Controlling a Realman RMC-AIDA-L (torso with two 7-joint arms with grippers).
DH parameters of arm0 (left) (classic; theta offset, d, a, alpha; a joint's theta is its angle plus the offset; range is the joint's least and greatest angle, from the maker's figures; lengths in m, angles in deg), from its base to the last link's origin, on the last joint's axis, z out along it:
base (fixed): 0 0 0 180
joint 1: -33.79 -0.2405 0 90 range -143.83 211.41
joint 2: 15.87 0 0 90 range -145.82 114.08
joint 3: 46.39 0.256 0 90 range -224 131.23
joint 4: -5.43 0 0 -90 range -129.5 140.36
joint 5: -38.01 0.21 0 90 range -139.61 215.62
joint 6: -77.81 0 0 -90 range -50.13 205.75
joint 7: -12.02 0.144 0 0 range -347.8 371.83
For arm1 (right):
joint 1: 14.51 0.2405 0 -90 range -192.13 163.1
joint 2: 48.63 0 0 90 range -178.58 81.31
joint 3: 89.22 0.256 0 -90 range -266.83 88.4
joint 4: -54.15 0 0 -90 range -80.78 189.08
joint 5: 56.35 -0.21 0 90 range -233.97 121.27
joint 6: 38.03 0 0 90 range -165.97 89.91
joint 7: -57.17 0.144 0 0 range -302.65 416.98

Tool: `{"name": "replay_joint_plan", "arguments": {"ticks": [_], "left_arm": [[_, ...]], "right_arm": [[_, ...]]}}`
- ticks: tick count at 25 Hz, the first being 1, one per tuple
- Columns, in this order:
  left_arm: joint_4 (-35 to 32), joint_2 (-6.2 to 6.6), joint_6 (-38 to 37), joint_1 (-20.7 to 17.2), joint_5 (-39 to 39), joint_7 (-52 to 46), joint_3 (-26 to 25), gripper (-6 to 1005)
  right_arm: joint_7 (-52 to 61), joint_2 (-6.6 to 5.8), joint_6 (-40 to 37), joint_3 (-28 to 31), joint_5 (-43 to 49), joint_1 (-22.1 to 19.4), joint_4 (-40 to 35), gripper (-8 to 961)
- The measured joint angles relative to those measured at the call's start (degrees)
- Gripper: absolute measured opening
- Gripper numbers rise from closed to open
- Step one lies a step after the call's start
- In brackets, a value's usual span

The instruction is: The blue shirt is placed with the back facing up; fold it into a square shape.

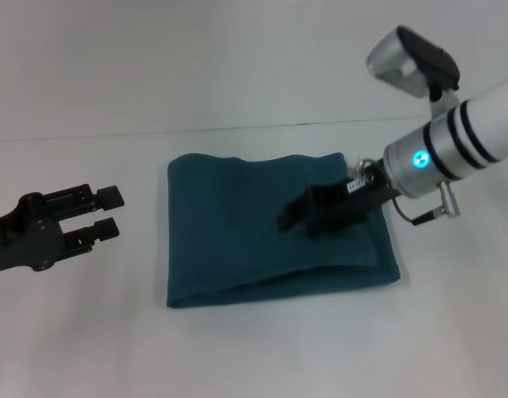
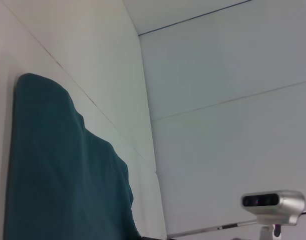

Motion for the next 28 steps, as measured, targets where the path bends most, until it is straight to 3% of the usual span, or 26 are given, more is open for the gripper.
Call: {"name": "replay_joint_plan", "arguments": {"ticks": [3, 10, 21, 28], "left_arm": [[0.0, -0.02, 0.1, 0.0, 0.0, 0.0, 0.0, 643], [0.1, -0.06, 0.5, 0.0, 0.0, 0.0, 0.0, 644], [0.1, -0.12, 0.6, 0.0, 0.0, -0.2, 0.0, 644], [0.1, -0.12, 0.7, 0.1, -0.3, -0.2, -0.2, 644]], "right_arm": [[1.2, -0.46, 0.7, -1.1, 1.7, -0.4, -0.2, 614], [2.6, -3.83, -3.4, -1.2, 5.3, -1.0, -0.3, 614], [2.6, -5.2, -12.5, 3.2, -1.6, -5.6, -11.8, 614], [1.0, -4.89, -12.1, 3.0, -2.5, -4.6, -6.5, 614]]}}
